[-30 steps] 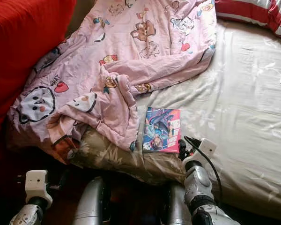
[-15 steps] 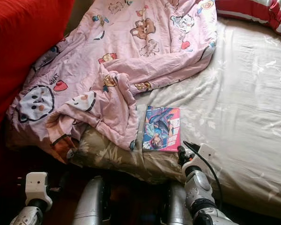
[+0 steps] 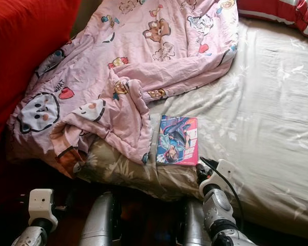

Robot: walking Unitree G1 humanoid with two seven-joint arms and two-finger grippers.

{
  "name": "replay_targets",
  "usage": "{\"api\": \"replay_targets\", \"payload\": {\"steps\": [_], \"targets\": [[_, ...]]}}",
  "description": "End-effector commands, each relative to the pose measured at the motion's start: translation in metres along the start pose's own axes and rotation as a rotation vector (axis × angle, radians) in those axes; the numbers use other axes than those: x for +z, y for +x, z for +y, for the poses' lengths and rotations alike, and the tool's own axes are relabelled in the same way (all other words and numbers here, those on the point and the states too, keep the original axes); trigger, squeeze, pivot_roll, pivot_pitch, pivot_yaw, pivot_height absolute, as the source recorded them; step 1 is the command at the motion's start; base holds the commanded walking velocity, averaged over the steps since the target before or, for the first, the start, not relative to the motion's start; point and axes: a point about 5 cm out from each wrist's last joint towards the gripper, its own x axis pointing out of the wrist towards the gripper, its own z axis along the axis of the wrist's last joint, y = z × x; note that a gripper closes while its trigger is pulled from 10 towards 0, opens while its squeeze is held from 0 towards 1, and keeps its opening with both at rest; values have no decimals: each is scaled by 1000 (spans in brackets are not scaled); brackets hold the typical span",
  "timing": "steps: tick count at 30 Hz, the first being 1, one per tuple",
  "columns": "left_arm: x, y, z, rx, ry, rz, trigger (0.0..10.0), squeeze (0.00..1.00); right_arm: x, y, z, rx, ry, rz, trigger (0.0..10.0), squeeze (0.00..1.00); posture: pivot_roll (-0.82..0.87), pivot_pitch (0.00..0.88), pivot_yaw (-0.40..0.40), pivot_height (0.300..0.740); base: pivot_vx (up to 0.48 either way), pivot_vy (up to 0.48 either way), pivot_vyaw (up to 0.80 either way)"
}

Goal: Clean up the room

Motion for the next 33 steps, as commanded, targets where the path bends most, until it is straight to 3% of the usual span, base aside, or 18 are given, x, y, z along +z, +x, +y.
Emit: {"api": "replay_targets", "payload": {"steps": [1, 26, 33], "targets": [[-11, -6, 4, 5, 27, 65, 10000, 0, -9, -3, -2, -9, -3, 43, 0, 0, 140, 253, 61, 589, 0, 0, 0], [-14, 0, -11, 23, -1, 74, 10000, 0, -1, -1, -7, -13, -40, 33, 0, 0, 121, 239, 13, 589, 0, 0, 0], [-18, 1, -15, 43, -19, 84, 10000, 0, 16, 2, -6, -20, -75, -58, 0, 0, 106, 203, -11, 589, 0, 0, 0]]}}
